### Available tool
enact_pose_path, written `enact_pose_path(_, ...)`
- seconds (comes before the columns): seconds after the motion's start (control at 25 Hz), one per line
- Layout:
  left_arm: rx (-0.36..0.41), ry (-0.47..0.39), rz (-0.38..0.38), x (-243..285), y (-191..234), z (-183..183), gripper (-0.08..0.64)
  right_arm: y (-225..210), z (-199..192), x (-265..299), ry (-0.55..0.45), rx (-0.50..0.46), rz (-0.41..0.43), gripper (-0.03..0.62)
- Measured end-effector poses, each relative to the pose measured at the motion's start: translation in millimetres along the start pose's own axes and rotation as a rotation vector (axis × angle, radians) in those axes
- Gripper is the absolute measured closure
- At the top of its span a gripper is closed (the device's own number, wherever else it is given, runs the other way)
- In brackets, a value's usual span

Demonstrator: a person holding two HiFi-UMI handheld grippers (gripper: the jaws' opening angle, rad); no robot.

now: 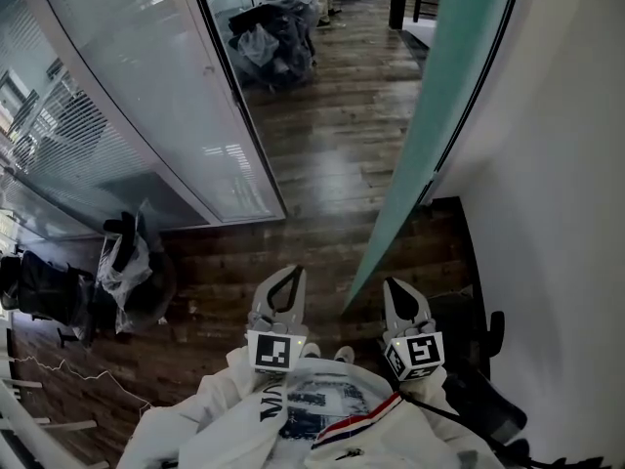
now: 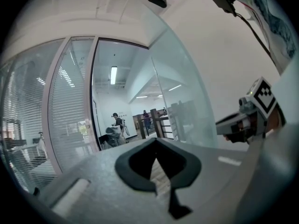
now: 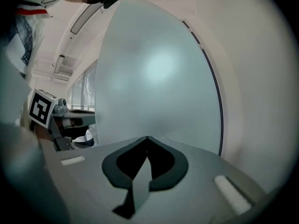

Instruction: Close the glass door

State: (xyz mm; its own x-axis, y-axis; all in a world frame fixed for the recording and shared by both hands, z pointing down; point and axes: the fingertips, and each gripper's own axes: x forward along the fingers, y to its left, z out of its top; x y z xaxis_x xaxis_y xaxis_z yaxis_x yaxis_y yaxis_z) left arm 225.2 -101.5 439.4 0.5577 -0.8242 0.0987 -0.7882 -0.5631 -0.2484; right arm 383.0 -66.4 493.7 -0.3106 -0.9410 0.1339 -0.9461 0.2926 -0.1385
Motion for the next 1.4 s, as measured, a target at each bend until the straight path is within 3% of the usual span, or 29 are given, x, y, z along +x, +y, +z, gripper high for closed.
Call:
enact_pose_path(0.24, -0.013, -0.001, -0.007, 7.0, -4.4, -1.1, 0.558, -4.9, -10.6, 7.6, 0.028, -0.063, 0.032, 0.576)
enact_pose_path(0.32, -0.013, -0.003, 0.0, 7.1, -3.2, -1.1, 0.557, -2.7, -17.4, 13.1, 0.047, -0.082, 0.079, 0.505)
enact_pose_path(0.44, -0.015, 0.001, 0.016, 5.7, 0.1, -1.3, 0.557, -3.2, -26.0, 23.7, 0.064, -0.134, 0.134, 0.464)
enact_pose_path(0.56, -0.018, 0.007, 0.04, 2.5, 3.7, -1.9, 0.557, -1.7, -32.3, 35.0, 0.074, -0.189, 0.21, 0.375)
enact_pose_path(0.64, -0.018, 0.01, 0.058, -0.4, 6.7, -2.7, 0.557, 0.5, -34.0, 42.9, 0.069, -0.225, 0.259, 0.365)
enact_pose_path(0.8, -0.024, 0.019, 0.098, -7.3, 13.6, -5.5, 0.557, -0.5, -38.4, 63.1, 0.071, -0.221, 0.303, 0.367)
enact_pose_path(0.96, -0.025, 0.017, 0.135, -14.6, 16.0, -6.6, 0.557, 4.4, -40.7, 74.5, 0.072, -0.163, 0.354, 0.456)
enact_pose_path(1.4, -0.04, 0.019, 0.185, -27.6, 17.0, -23.2, 0.557, 11.4, -39.3, 84.5, 0.068, -0.144, 0.335, 0.466)
